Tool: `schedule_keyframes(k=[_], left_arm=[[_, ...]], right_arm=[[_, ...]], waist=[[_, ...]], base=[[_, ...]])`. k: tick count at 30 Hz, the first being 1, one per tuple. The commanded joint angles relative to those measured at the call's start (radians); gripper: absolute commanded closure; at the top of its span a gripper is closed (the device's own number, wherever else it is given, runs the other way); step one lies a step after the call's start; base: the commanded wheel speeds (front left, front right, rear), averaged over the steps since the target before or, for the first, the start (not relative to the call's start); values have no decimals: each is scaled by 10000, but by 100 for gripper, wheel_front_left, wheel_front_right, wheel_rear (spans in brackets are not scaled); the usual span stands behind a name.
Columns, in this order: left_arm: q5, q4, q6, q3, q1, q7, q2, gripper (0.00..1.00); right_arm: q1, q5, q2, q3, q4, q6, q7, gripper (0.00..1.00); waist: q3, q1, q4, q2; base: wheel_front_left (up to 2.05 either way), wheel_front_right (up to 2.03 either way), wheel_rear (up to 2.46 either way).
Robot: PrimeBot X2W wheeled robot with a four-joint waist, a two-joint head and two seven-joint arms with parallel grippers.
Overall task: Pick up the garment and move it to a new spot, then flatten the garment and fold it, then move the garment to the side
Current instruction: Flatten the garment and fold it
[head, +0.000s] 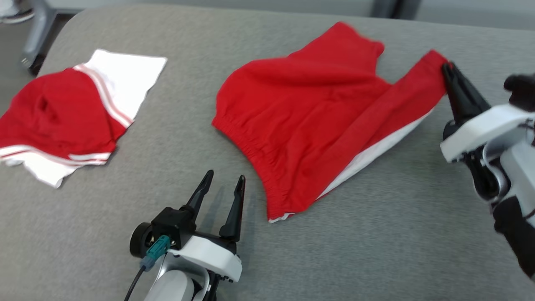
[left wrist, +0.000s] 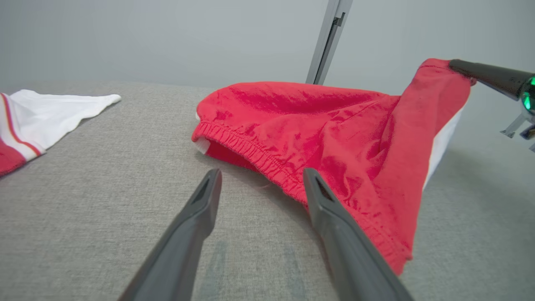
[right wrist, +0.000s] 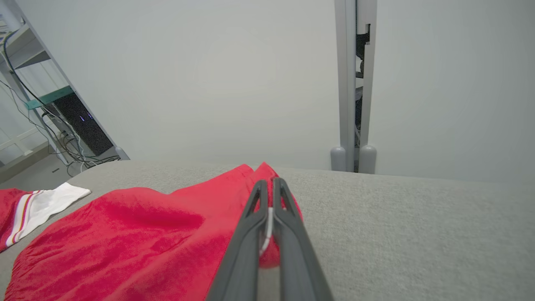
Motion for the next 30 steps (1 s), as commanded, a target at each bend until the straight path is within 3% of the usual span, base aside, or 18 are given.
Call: schedule_keyframes(k=[1,10,16,17,18,19,30], left_arm=[[80,73,-44,166,180,-3,54,0],[203,299,-166,672,695,-3,54,0],[327,417,-219,954,920,-3,59,0],[351,437,-240,1000,943,-3,51,0],[378,477,-255,1058,998,-3,51,0],[419,511,-271,1097,1052,-3,49,0],[614,570,-208,1738,1538,-3,51,0]], right_arm=[[501,-160,57,-251,-127,1,-45,100],[3174,-1220,746,-1999,-382,1,-47,100],[4577,-2311,1588,-3121,-529,1,-48,100],[4780,-2583,1737,-3241,-546,1,-46,94],[4969,-2793,1896,-3443,-536,1,-48,55],[5082,-3086,1960,-3656,-587,1,-48,0],[6008,-6395,2637,-5677,-2804,1,-47,0]], waist=[[-866,0,-1075,-1],[-1504,0,-2189,-1],[-1698,0,-2382,-1],[-1739,0,-2379,-1],[-1782,0,-2377,-1],[-1824,0,-2368,-1],[-2297,0,-2310,-1]], base=[[0,0,0],[0,0,0],[0,0,0],[0,0,0],[0,0,0],[0,0,0],[0,0,0]])
